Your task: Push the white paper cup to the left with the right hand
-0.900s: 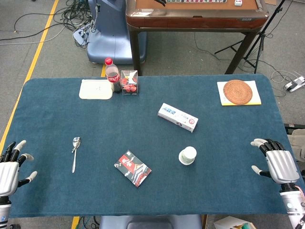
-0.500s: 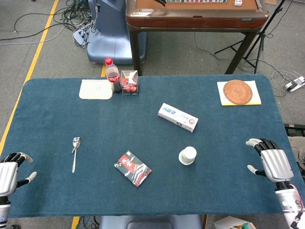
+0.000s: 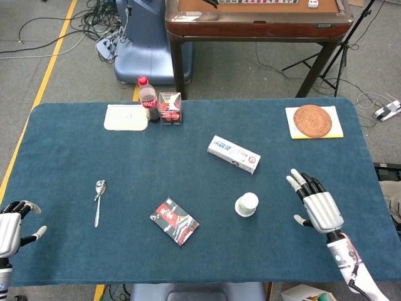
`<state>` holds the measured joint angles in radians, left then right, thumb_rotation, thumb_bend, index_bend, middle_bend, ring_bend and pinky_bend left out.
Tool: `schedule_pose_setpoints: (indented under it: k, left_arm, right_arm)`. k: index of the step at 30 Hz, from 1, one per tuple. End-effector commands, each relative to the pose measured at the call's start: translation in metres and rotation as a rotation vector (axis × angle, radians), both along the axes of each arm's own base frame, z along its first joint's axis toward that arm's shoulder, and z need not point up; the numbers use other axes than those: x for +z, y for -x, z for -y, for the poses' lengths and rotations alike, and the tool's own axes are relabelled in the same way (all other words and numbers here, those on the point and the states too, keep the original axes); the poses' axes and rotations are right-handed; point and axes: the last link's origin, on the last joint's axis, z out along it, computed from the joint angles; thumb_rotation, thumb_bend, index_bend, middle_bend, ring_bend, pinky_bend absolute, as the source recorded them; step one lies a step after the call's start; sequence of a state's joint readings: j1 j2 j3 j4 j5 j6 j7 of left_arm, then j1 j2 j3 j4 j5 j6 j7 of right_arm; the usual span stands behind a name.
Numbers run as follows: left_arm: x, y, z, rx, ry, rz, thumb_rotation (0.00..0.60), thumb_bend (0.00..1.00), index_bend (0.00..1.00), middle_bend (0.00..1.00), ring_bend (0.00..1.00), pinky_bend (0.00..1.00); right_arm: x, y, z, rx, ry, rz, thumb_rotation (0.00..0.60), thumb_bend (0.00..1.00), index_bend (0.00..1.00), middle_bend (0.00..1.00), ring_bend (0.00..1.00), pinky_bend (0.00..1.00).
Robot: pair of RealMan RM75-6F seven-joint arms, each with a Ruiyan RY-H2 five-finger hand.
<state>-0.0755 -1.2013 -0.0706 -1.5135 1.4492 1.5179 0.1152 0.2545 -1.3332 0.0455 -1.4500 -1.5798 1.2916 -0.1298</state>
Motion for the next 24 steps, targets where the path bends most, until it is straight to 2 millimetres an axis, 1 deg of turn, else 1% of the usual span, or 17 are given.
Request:
schedule_pose_setpoints:
  k: [1,7,13,24]
  left_arm:
    - [0.000,0.000,0.000,0.003,0.000,0.003,0.600,0.04,0.51,0.44,0.35,0.51]
    - [0.001,0.001,0.001,0.006,0.002,0.007,0.600,0.04,0.51,0.44,0.35,0.51]
    - [0.002,0.001,0.001,0.013,0.002,0.015,0.600,0.04,0.51,0.44,0.35,0.51]
    - [0.005,0.001,0.003,0.017,-0.003,0.027,0.600,0.04,0.51,0.44,0.35,0.51]
  right_arm:
    - [-0.011,-0.007,0.008,0.031,-0.014,-0.009,0.600,0.00,0.00,0.00,0.00,0.14]
    - [-0.034,-0.022,0.022,0.063,-0.054,-0.017,0.600,0.00,0.00,0.00,0.00,0.12]
    - [-0.054,-0.035,0.032,0.084,-0.088,-0.027,0.600,0.00,0.00,0.00,0.00,0.11]
    - [-0.081,-0.054,0.047,0.101,-0.123,-0.030,0.600,0.00,0.00,0.00,0.00,0.10]
